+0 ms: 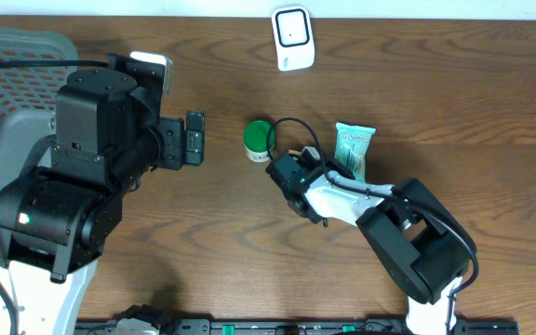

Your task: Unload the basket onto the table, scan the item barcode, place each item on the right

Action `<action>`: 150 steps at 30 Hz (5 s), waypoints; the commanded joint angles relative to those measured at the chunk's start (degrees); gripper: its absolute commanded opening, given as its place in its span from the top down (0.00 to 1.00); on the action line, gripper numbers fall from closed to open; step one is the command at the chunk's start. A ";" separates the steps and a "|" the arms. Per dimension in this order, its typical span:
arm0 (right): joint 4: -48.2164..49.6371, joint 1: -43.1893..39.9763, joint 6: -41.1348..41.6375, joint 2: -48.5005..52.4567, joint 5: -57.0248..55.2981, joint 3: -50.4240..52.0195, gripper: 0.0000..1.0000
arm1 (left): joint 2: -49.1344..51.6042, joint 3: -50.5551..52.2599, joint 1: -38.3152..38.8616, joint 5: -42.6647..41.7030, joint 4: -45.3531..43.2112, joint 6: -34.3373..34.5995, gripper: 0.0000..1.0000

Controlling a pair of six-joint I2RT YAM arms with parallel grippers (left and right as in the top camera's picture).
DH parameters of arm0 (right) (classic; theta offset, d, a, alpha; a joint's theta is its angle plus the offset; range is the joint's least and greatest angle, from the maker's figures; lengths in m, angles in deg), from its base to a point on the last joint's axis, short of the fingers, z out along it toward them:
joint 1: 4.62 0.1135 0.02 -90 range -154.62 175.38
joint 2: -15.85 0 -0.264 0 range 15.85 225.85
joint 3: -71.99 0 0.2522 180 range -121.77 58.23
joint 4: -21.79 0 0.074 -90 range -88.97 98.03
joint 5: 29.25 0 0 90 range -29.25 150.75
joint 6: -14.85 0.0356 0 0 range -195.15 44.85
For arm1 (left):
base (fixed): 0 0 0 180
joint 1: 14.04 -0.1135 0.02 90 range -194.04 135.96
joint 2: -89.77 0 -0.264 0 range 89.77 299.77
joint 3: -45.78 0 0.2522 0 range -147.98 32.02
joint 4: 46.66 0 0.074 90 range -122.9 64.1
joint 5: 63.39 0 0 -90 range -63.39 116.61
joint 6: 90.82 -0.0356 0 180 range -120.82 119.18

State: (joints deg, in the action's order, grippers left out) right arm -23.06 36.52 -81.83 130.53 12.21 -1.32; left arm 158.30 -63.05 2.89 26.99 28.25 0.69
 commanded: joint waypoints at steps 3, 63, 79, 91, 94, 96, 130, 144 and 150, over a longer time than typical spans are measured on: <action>-6.45 -0.28 2.40 -5.29 19.04 -5.55 0.99 | -0.04 0.24 -0.26 0.74 -0.02 0.28 0.02; -15.17 -45.66 4.39 10.16 79.78 -11.96 0.02 | -0.04 0.24 -0.26 0.74 -0.02 0.28 0.02; -12.02 -45.11 -3.98 13.14 81.92 -12.11 0.84 | -0.04 0.24 -0.26 0.74 -0.02 0.28 0.02; -16.02 -45.09 -4.55 -13.66 83.47 -12.13 0.99 | -0.04 0.24 -0.26 0.74 -0.02 0.28 0.02; -16.06 -43.87 -3.61 -22.08 80.24 -12.13 0.99 | -0.04 0.24 -0.26 0.74 -0.02 0.28 0.02; -16.04 -42.12 -0.98 -27.08 73.64 -12.13 0.99 | -0.04 0.24 -0.26 0.74 -0.02 0.28 0.02; -19.91 14.78 18.51 -1.79 4.66 -8.76 0.99 | -0.04 0.24 -0.26 0.74 -0.02 0.28 0.02; -23.98 19.12 23.61 -8.31 26.73 -11.82 0.14 | -0.04 0.24 -0.26 0.74 -0.02 0.28 0.02; -24.22 13.57 22.75 -20.94 36.74 -12.35 0.51 | -0.04 0.24 -0.26 0.74 -0.02 0.28 0.02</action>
State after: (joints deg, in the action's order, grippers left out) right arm -47.32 53.35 -59.36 115.12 42.64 -12.14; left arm 158.28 -63.05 2.89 27.01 28.22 0.69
